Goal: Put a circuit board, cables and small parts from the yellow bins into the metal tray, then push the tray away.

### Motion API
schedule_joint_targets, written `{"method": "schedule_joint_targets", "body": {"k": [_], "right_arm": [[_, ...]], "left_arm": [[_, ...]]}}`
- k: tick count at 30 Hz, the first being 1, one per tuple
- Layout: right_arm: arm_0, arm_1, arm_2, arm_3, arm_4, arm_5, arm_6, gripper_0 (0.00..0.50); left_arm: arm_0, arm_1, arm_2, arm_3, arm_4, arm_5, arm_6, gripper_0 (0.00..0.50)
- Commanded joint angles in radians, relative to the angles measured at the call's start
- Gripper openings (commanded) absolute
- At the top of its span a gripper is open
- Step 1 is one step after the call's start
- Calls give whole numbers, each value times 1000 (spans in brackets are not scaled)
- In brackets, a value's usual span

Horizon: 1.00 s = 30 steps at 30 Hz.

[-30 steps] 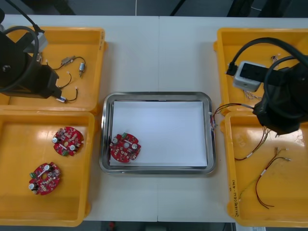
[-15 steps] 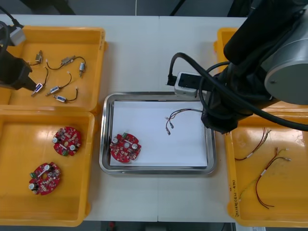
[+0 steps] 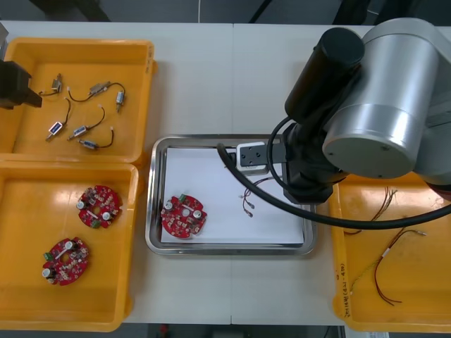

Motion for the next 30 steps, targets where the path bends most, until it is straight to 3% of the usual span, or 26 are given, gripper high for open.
{"method": "schedule_joint_targets", "body": {"k": [1, 8, 15, 25, 30], "right_arm": [[-37, 73, 58, 48, 36, 3, 29, 0], [-31, 136, 107, 140, 82, 1, 35, 0], [-20, 139, 193, 192, 143, -80, 35, 0], [-8, 157, 262, 276, 206, -169, 43, 0], [-9, 169, 265, 322, 200, -204, 49, 0]], "left_arm": [[-107, 34, -44, 84, -22, -73, -144, 500], [-175, 31, -118, 216, -39, -196, -160, 500], [-230, 31, -176, 305, -71, -280, -184, 500], [-276, -37, -188, 446, -146, -483, -227, 500], [-277, -63, -188, 491, -152, -567, -242, 500]]}}
